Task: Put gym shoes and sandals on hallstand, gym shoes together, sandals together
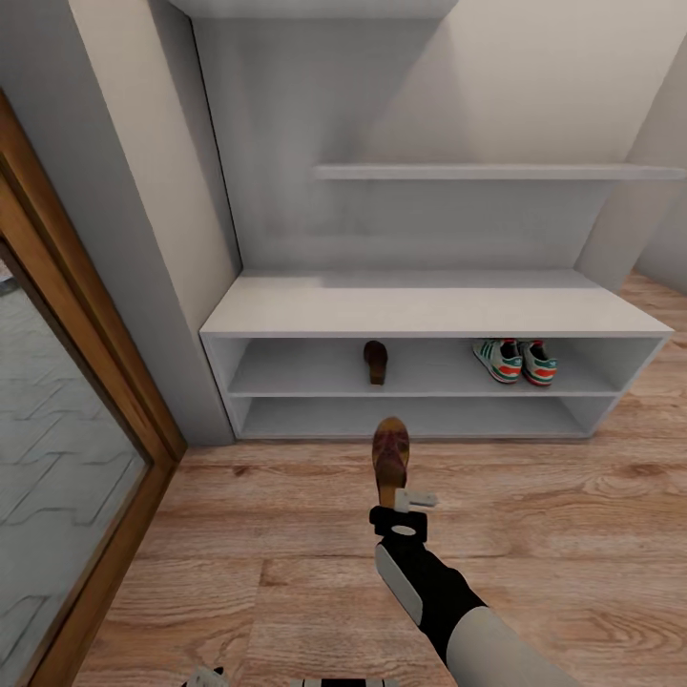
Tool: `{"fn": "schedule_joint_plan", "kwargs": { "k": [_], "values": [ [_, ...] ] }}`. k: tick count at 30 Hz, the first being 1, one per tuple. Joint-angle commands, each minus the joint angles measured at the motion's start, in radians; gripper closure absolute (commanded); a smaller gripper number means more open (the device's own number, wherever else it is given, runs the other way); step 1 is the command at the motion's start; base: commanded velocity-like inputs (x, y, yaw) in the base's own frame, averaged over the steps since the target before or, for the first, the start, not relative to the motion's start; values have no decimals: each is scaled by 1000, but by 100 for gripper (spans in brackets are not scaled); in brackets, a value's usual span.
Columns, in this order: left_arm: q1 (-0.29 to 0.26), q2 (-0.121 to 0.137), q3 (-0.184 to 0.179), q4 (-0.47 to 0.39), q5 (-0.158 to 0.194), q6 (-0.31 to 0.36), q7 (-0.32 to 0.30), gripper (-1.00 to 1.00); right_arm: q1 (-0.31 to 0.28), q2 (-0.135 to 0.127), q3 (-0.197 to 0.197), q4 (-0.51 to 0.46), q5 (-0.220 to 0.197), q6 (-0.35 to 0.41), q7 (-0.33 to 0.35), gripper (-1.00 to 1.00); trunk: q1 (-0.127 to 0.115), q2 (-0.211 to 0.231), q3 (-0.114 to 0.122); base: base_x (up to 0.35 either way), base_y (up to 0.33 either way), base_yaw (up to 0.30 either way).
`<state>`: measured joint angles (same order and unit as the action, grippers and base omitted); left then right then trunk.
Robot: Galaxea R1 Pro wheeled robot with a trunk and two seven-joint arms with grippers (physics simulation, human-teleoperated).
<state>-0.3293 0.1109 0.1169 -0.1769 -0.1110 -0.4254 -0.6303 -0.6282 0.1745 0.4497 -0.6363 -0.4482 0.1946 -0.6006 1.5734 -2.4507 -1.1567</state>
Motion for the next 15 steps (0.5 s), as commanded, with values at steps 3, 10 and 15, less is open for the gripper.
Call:
{"fn": "schedule_joint_plan", "kwargs": {
  "k": [3,10,15],
  "values": [
    [-1,0,9,1,2,-5,-2,-100,-1,0,4,0,-4,5,-6,100,0,0,-1,0,0,23],
    [-1,0,9,1,13,-4,-2,-100,-1,0,4,1,-5,5,-7,100,0,0,-5,0,0,195],
    [-1,0,9,0,14,-2,-1,-100,-1,0,2,2,-4,5,-7,100,0,0,-8,0,0,245]
  ]
}}
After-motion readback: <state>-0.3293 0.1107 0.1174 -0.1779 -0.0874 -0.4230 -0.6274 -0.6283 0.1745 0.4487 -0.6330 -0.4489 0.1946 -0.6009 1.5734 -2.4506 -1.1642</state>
